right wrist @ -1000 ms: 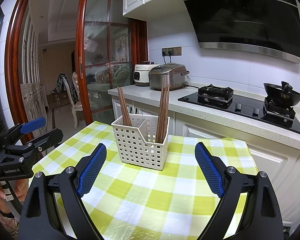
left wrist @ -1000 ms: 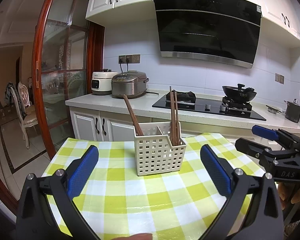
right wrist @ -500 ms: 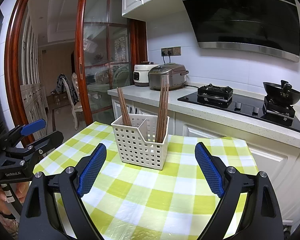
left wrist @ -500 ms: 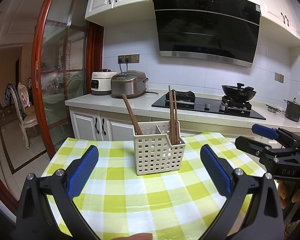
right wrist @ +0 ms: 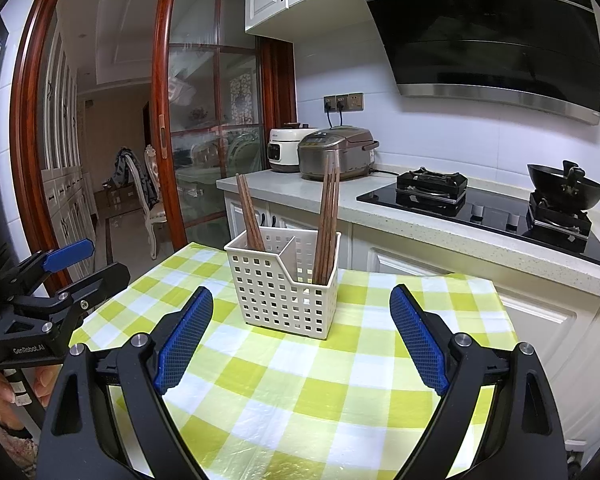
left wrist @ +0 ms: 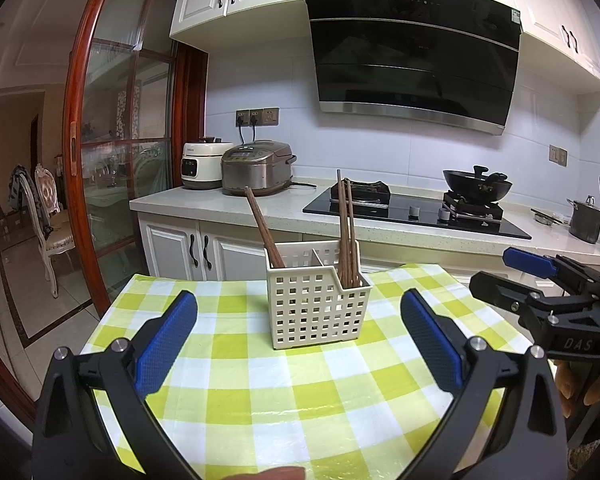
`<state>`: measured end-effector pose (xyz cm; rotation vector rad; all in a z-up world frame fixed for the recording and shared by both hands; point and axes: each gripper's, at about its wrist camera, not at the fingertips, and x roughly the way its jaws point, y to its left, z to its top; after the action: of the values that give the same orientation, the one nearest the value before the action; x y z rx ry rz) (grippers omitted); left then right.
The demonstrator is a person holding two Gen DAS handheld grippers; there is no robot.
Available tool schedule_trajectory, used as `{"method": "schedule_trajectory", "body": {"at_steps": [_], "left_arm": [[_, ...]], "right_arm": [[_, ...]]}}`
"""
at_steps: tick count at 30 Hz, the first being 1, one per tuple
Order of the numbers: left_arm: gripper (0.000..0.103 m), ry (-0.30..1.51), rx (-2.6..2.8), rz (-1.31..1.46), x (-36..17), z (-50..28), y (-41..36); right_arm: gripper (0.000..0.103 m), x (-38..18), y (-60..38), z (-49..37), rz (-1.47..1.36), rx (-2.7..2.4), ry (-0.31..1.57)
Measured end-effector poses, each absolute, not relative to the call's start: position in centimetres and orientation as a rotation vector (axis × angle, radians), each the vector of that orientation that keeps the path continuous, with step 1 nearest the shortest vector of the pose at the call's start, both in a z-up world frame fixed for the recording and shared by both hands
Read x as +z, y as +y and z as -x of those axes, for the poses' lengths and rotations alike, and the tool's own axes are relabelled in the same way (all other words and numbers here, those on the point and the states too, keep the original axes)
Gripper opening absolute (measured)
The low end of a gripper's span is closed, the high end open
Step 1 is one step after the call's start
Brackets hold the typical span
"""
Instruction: Organize utensils
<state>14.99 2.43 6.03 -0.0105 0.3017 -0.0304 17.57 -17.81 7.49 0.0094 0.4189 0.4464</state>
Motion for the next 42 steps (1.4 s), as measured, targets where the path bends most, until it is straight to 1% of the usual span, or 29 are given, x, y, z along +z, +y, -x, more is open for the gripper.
{"method": "schedule_trajectory", "body": {"at_steps": [42], "left_arm": [[0.099,0.294,-0.021,0.018,5.29,-15.39,2.90]], "right_arm": [[0.085,6.80,-17.47,-17.47,-0.010,0.451,0.434]]}}
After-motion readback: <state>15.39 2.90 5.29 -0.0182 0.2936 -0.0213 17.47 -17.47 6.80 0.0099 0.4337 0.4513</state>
